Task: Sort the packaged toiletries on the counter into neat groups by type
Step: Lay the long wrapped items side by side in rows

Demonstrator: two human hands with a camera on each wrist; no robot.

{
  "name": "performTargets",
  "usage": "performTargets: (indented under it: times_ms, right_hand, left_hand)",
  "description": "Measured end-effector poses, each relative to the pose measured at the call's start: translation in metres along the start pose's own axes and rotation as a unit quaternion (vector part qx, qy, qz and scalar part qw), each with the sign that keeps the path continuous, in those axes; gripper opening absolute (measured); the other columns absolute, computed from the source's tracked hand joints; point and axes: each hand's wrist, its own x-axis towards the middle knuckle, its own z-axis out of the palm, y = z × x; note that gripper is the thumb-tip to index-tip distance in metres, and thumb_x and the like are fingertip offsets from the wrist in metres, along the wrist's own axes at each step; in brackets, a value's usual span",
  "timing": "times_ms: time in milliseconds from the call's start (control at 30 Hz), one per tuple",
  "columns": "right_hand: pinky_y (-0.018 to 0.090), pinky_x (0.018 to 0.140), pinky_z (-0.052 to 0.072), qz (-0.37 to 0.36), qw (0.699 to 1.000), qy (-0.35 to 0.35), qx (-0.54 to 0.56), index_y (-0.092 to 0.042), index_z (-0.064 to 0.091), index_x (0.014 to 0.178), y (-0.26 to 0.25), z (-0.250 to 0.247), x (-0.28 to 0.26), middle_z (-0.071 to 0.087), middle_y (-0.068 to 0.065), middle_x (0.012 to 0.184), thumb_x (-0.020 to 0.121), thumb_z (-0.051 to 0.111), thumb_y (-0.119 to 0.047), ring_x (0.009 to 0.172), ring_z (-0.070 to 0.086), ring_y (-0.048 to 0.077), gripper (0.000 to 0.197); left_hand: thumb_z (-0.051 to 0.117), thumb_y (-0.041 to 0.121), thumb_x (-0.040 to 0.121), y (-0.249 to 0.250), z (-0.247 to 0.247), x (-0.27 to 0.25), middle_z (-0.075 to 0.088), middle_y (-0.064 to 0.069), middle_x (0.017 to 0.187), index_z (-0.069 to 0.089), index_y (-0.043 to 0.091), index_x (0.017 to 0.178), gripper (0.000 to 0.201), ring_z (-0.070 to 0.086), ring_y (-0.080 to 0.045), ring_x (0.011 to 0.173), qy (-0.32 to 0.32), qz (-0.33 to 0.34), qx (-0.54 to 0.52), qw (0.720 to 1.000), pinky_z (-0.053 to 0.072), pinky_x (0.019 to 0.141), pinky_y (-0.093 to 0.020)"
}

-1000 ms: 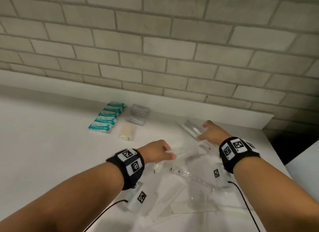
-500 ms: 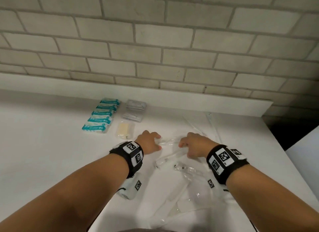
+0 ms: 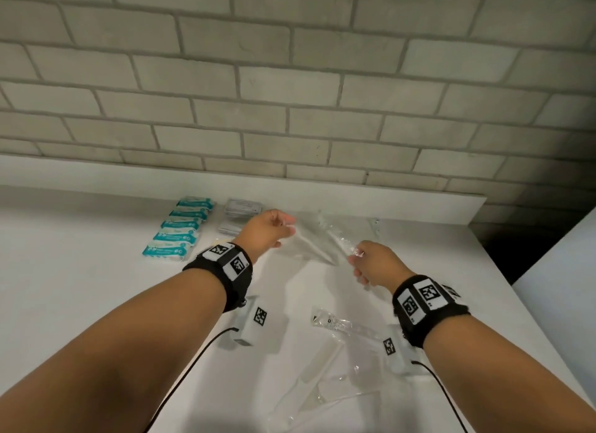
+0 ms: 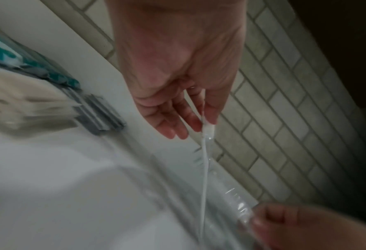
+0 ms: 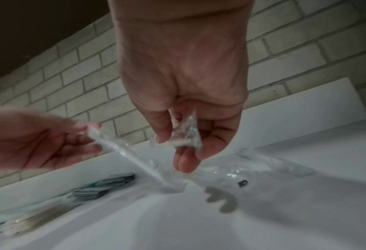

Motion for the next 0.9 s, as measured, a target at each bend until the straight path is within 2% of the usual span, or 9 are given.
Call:
performTargets:
  times_ms: [133, 233, 333, 433, 533, 633, 700, 800, 900]
  right_hand:
    - [0.030, 0.060, 0.053, 0.032, 0.997, -0.020, -0.067, -0.019, 0.051, 0.118, -0.006, 0.012, -0.003, 0.064, 0.005, 0.088, 0.093, 0.050, -0.040, 0.065, 0.064, 0.020, 0.033]
    - [0.027, 0.065, 0.045, -0.006, 0.964, -0.083, -0.251, -0.011, 0.057, 0.096, -0.010, 0.016, -0.012, 0.058, 0.001, 0.078, 0.094, 0.046, -0.040, 0.086, 0.065, 0.021, 0.030]
    - [0.027, 0.072, 0.047, -0.025, 0.943, -0.106, -0.315, -0.009, 0.060, 0.107, -0.011, 0.019, -0.014, 0.064, 0.002, 0.094, 0.092, 0.050, -0.036, 0.095, 0.062, 0.021, 0.032]
    - [0.028, 0.071, 0.050, -0.049, 0.928, -0.111, -0.351, -0.009, 0.065, 0.091, -0.012, 0.020, -0.013, 0.068, 0.004, 0.092, 0.087, 0.054, -0.030, 0.085, 0.063, 0.021, 0.024]
    - [0.026, 0.060, 0.044, -0.044, 0.923, -0.104, -0.368, -0.011, 0.061, 0.078, -0.013, 0.023, -0.010, 0.059, 0.000, 0.074, 0.088, 0.054, -0.035, 0.071, 0.057, 0.018, 0.027]
    - [0.027, 0.073, 0.049, -0.053, 0.915, -0.096, -0.389, -0.013, 0.065, 0.108, -0.017, 0.027, -0.011, 0.067, 0.002, 0.101, 0.090, 0.056, -0.032, 0.090, 0.062, 0.019, 0.028]
    - [0.029, 0.085, 0.051, -0.071, 0.919, -0.101, -0.375, -0.021, 0.054, 0.131, -0.019, 0.029, -0.014, 0.063, 0.001, 0.122, 0.090, 0.056, -0.022, 0.098, 0.062, 0.017, 0.042]
    - [0.029, 0.079, 0.053, -0.084, 0.935, -0.145, -0.313, -0.032, 0.036, 0.145, -0.022, 0.036, -0.017, 0.061, -0.001, 0.127, 0.091, 0.056, -0.015, 0.078, 0.062, 0.013, 0.060]
    - [0.029, 0.089, 0.047, -0.103, 0.921, -0.135, -0.349, -0.030, 0.029, 0.149, -0.022, 0.046, -0.015, 0.053, 0.000, 0.138, 0.092, 0.054, -0.015, 0.109, 0.058, 0.018, 0.064]
  left_hand:
    - [0.064, 0.011, 0.087, 0.009, 0.011, 0.023, 0.063, -0.009, 0.095, 0.049, 0.014, 0.128, 0.044, 0.063, -0.022, 0.091, 0.061, -0.018, -0.003, 0.998, 0.051, 0.080, -0.034]
    - [0.063, 0.021, 0.088, -0.002, 0.015, 0.031, 0.059, -0.016, 0.120, 0.036, 0.009, 0.141, 0.061, 0.056, -0.032, 0.117, 0.143, -0.068, 0.168, 0.973, 0.044, 0.101, -0.037]
    - [0.059, 0.026, 0.090, -0.014, 0.026, 0.018, 0.047, -0.015, 0.139, 0.035, 0.010, 0.142, 0.059, 0.052, -0.031, 0.123, 0.048, -0.113, 0.327, 0.937, 0.044, 0.102, -0.036]
    - [0.054, 0.030, 0.091, -0.018, 0.043, -0.005, 0.044, -0.013, 0.137, 0.039, 0.009, 0.137, 0.053, 0.052, -0.028, 0.121, -0.061, -0.108, 0.472, 0.873, 0.045, 0.098, -0.034]
    - [0.054, 0.037, 0.091, -0.021, 0.058, -0.035, 0.044, -0.011, 0.130, 0.040, 0.008, 0.132, 0.052, 0.051, -0.028, 0.116, -0.042, -0.064, 0.571, 0.817, 0.046, 0.090, -0.036]
    - [0.049, 0.043, 0.093, -0.031, 0.066, -0.058, 0.045, -0.011, 0.125, 0.041, 0.009, 0.129, 0.050, 0.051, -0.028, 0.111, -0.028, -0.006, 0.633, 0.773, 0.047, 0.087, -0.037]
    - [0.046, 0.044, 0.094, -0.038, 0.068, -0.064, 0.045, -0.011, 0.126, 0.043, 0.009, 0.129, 0.050, 0.051, -0.029, 0.112, -0.059, 0.000, 0.631, 0.773, 0.045, 0.089, -0.038]
    - [0.046, 0.046, 0.093, -0.046, 0.063, -0.064, 0.045, -0.010, 0.130, 0.049, 0.012, 0.130, 0.051, 0.051, -0.029, 0.115, -0.119, 0.016, 0.594, 0.795, 0.045, 0.095, -0.038]
    - [0.051, 0.046, 0.091, -0.049, 0.052, -0.059, 0.041, -0.006, 0.140, 0.052, 0.017, 0.131, 0.049, 0.049, -0.026, 0.123, -0.154, 0.031, 0.543, 0.825, 0.042, 0.102, -0.038]
